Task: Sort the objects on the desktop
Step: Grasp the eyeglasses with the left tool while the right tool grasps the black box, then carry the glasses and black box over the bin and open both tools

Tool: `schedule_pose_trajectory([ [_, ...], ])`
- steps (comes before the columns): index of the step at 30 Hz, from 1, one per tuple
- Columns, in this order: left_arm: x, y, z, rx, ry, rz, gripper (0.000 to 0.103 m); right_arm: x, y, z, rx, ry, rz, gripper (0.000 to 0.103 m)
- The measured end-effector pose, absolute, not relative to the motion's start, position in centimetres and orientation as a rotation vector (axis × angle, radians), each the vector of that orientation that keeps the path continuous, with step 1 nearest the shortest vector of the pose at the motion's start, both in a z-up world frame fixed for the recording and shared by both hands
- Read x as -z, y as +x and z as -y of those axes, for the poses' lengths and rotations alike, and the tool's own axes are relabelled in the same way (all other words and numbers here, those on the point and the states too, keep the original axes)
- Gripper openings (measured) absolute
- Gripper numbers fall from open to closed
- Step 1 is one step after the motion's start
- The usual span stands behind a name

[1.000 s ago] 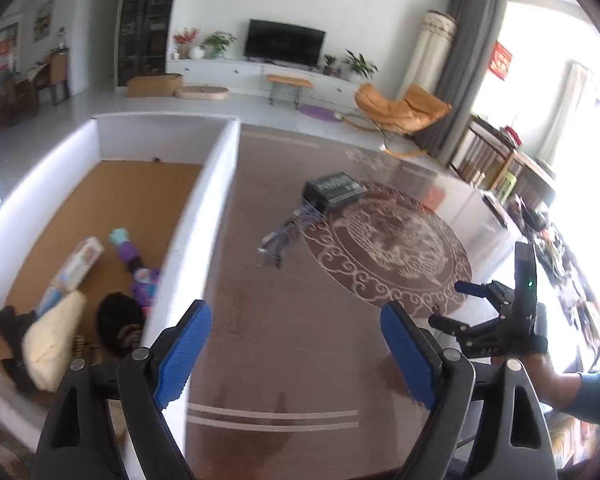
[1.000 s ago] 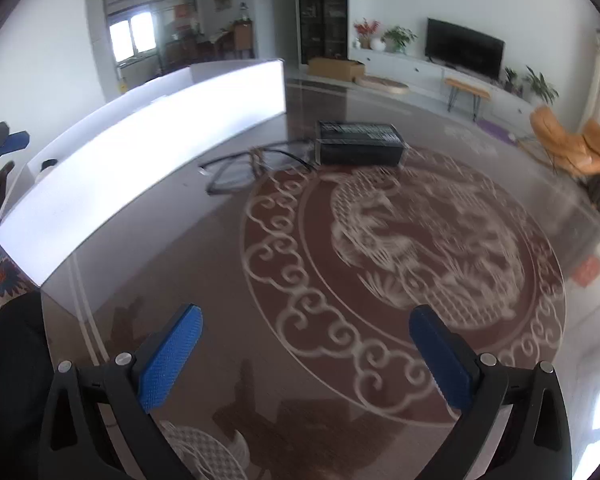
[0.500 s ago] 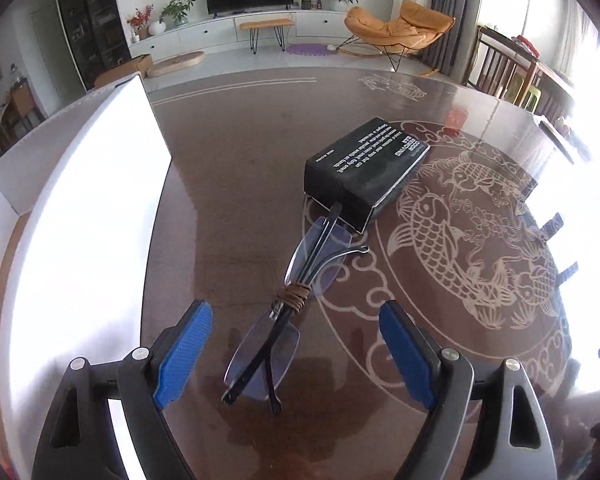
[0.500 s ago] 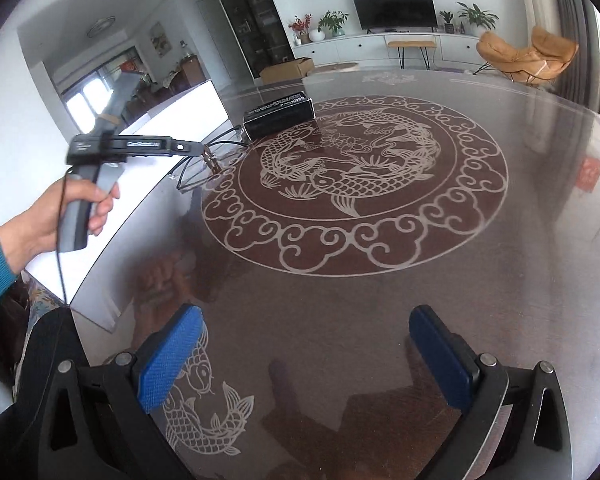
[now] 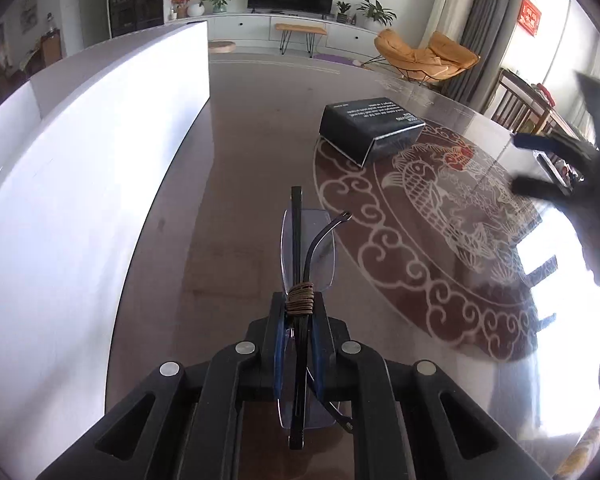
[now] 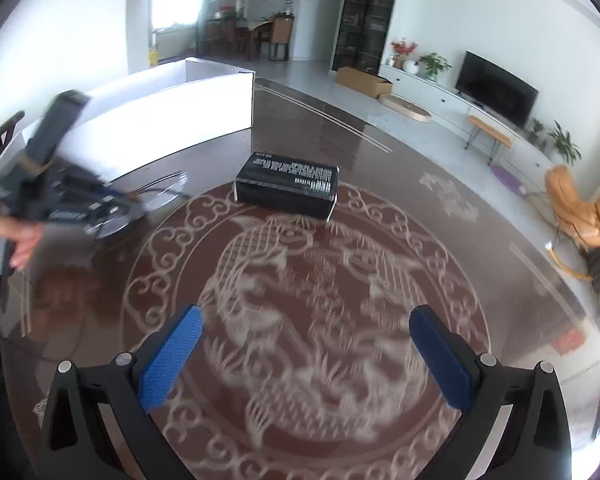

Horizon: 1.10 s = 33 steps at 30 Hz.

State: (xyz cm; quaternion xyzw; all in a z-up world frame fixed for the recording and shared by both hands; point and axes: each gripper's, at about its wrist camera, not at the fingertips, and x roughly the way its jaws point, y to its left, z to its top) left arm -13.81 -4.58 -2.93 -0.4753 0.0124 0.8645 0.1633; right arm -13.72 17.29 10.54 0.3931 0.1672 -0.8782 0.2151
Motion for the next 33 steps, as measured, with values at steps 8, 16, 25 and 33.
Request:
schedule_pose_trajectory([
  [8,4.0,-8.6,6.4,-2.53,-1.349,0.067,0.011,-10.1,-32.2,-9.8,2.56,1.339,-0.055,0.103],
  [16,3.9,-8.4,7.0,-2.528,-1.333,0.108,0.011,-5.9,-29.0,-7.7,2.477,1.434,-0.354,0.081],
  [25,4.4,-7.2,6.3,-2.56,-1.303,0.085,0.011,-7.8,-10.4,-18.6,2.556,1.283,-0.197,0.103],
  [33,4.2,-5.7,5.9,-2.6,-1.302,0.05,0.011,-7.6,-6.5,-22.8,2.52,1.595,0.369,0.103],
])
